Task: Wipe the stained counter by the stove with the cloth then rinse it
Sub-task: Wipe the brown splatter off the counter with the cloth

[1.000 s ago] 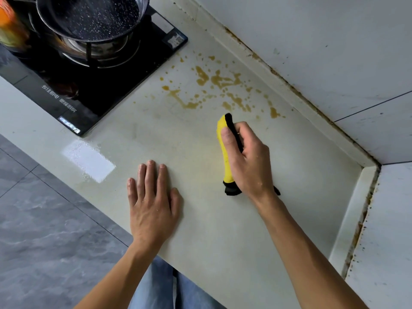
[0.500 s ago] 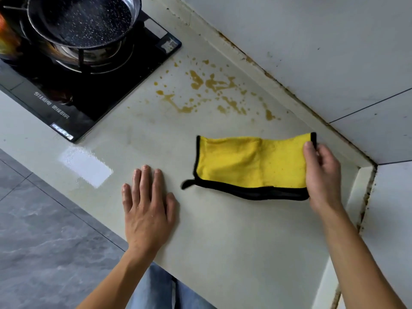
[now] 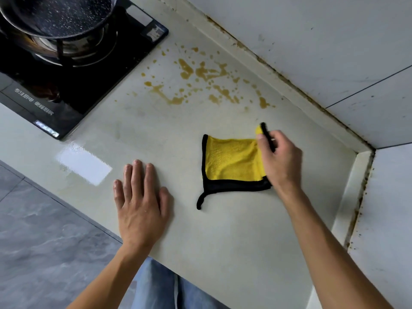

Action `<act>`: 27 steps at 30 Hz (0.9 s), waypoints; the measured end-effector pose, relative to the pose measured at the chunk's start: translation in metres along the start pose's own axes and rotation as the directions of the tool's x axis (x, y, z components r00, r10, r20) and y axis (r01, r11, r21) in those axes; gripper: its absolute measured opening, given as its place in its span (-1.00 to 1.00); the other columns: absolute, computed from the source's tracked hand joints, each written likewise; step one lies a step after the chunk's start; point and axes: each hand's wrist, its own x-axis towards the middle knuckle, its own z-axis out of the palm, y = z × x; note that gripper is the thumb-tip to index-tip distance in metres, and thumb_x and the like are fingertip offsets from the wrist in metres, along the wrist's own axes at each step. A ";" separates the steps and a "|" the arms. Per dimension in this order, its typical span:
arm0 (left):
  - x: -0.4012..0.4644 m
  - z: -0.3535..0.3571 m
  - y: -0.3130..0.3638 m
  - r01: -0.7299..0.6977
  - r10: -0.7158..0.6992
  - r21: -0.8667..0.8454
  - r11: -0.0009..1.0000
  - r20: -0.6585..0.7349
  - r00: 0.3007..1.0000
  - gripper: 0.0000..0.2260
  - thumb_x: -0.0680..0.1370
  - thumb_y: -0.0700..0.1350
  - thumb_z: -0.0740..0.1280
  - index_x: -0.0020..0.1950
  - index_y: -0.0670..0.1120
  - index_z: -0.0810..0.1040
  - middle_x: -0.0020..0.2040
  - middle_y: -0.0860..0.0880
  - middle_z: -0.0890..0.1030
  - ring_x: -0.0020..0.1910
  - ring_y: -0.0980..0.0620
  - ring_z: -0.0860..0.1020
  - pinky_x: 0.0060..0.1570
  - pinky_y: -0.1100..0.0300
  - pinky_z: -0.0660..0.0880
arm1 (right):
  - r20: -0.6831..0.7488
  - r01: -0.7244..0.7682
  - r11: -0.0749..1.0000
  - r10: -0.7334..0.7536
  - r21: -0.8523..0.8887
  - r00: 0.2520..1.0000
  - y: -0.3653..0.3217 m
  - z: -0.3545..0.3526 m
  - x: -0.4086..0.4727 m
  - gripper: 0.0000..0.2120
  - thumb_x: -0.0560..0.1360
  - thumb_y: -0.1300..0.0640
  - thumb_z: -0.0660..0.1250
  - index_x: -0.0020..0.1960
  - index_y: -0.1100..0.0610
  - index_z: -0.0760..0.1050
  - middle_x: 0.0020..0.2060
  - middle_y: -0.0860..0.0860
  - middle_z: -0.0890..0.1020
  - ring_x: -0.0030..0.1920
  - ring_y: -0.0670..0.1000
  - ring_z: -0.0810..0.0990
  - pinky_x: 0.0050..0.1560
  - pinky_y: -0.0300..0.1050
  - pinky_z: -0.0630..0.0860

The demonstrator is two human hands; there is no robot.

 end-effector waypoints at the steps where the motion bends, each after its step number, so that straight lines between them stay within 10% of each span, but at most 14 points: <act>1: 0.000 0.000 0.000 -0.001 0.001 0.000 1.000 -0.004 1.000 -0.41 0.69 0.10 0.09 0.69 -0.12 0.24 0.72 -0.19 0.15 0.74 -0.17 0.02 0.68 -0.26 -0.04 | 0.049 0.025 1.000 -0.026 0.008 0.998 -0.012 0.012 -0.007 -0.76 0.62 -0.10 0.38 0.01 0.07 0.63 -0.20 0.01 0.74 -0.19 0.01 0.66 -0.22 -0.09 0.38; 6: 0.000 0.002 0.000 -0.006 0.006 0.002 1.000 -0.032 0.999 -0.42 0.69 0.07 0.12 0.67 -0.14 0.27 0.71 -0.20 0.19 0.72 -0.20 0.08 0.68 -0.26 -0.02 | 0.428 -0.018 0.999 -0.004 0.048 0.904 -0.036 0.057 -0.030 -0.71 0.61 -0.23 0.35 0.06 -0.04 0.67 -0.15 -0.08 0.73 -0.16 0.00 0.71 -0.04 0.06 0.65; 9: 0.000 0.005 -0.003 -0.008 0.009 0.007 1.000 -0.036 0.999 -0.42 0.68 0.07 0.13 0.67 -0.13 0.27 0.71 -0.19 0.19 0.72 -0.19 0.08 0.68 -0.26 -0.01 | 0.190 0.253 0.963 -0.232 -0.093 0.954 -0.024 0.062 -0.033 -0.75 0.65 -0.13 0.30 0.15 -0.04 0.68 0.03 -0.07 0.69 0.04 0.00 0.65 0.14 0.04 0.59; 15: 0.000 0.005 -0.003 -0.009 0.009 -0.001 1.000 0.000 1.000 -0.42 0.69 0.08 0.10 0.69 -0.11 0.23 0.72 -0.17 0.15 0.73 -0.17 0.03 0.69 -0.24 -0.05 | 0.442 0.497 0.818 -0.347 -0.290 0.827 0.009 0.085 -0.066 -0.42 0.73 -0.17 0.03 0.71 -0.04 0.07 0.71 -0.01 0.05 0.71 0.05 -0.03 0.68 0.16 -0.07; 27: 0.039 0.017 0.052 -0.398 0.399 -0.039 0.917 0.139 0.906 -0.45 0.71 0.08 0.12 0.69 -0.08 0.27 0.72 -0.13 0.20 0.72 -0.21 0.07 0.64 -0.36 0.07 | 0.215 0.203 0.864 -0.113 -0.460 0.970 -0.009 0.114 0.037 -0.38 0.73 -0.19 -0.09 0.73 0.01 -0.05 0.72 0.05 -0.01 0.71 0.12 -0.06 0.66 0.24 -0.06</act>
